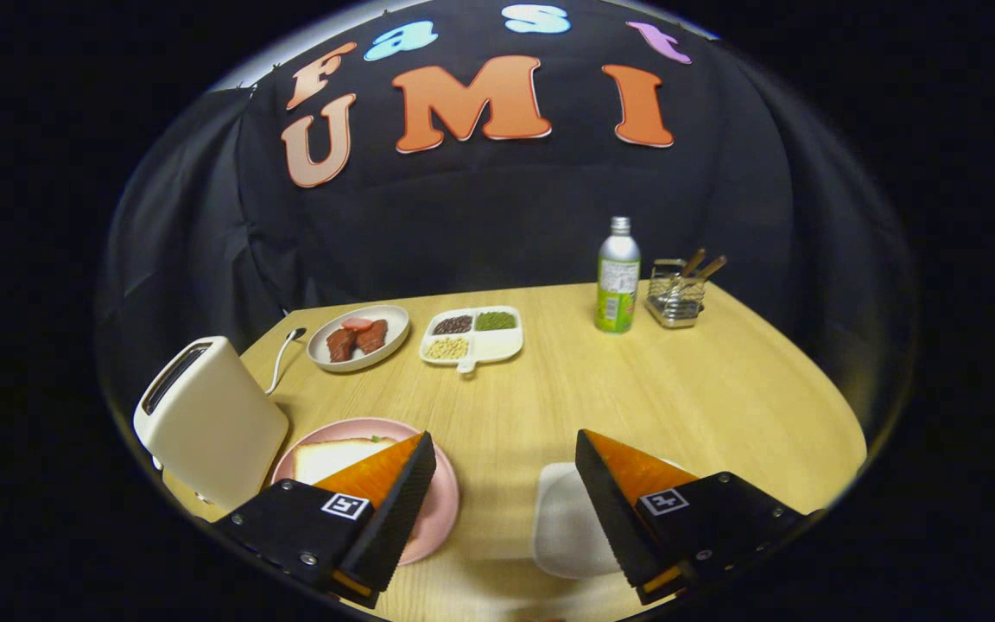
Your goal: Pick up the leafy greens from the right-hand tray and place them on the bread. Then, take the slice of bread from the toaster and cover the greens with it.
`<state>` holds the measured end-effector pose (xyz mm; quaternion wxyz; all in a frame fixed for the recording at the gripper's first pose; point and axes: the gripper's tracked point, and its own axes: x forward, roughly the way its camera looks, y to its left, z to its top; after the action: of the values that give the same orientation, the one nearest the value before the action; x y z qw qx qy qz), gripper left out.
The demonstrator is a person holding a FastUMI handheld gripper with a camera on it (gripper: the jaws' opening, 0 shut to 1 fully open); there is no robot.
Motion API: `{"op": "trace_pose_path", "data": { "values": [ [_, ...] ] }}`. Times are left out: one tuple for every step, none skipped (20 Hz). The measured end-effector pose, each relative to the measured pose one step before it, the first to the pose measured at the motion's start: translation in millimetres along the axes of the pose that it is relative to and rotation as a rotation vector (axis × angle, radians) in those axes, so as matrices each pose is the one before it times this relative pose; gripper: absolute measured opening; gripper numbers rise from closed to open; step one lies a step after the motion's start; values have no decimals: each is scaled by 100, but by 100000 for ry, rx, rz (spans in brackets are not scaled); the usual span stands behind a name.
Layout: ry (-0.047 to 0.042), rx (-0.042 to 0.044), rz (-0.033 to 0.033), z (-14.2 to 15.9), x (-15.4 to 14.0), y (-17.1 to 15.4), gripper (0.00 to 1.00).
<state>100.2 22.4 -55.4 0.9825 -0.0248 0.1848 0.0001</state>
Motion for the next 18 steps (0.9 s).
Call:
{"op": "trace_pose_path", "data": {
  "values": [
    [-3589, -1281, -2578, 1191, -670, -1408, 98],
    [-3621, -1775, -2306, 1207, -774, -1298, 98],
    [-3860, -1944, -2164, 998, -576, -1141, 97],
    [-3552, -1819, -1643, 996, -675, -1006, 97],
    [-3130, -1467, -1200, 799, -689, -864, 97],
    [-2472, -974, -818, 773, -671, -717, 97],
    [-2341, -699, -78, 544, -666, -404, 97],
    [-2285, -519, 226, 575, -684, -329, 97],
    [-2400, -429, 124, 656, -487, -356, 98],
    [-2211, -253, -71, 549, -514, -282, 97],
    [-1879, -59, 314, 426, -403, -118, 98],
    [-1570, 327, 602, 376, -442, -65, 97],
    [-1642, 790, 337, 263, -246, 23, 97],
    [-1612, 660, 267, 342, -257, -13, 98],
    [-1483, 430, -156, 199, 26, -259, 98],
    [-1283, 132, -537, 151, -68, -335, 98],
    [-1135, -129, -1034, 150, 59, -415, 98],
    [-705, -351, -1437, 88, -26, -559, 98]
  ]
}}
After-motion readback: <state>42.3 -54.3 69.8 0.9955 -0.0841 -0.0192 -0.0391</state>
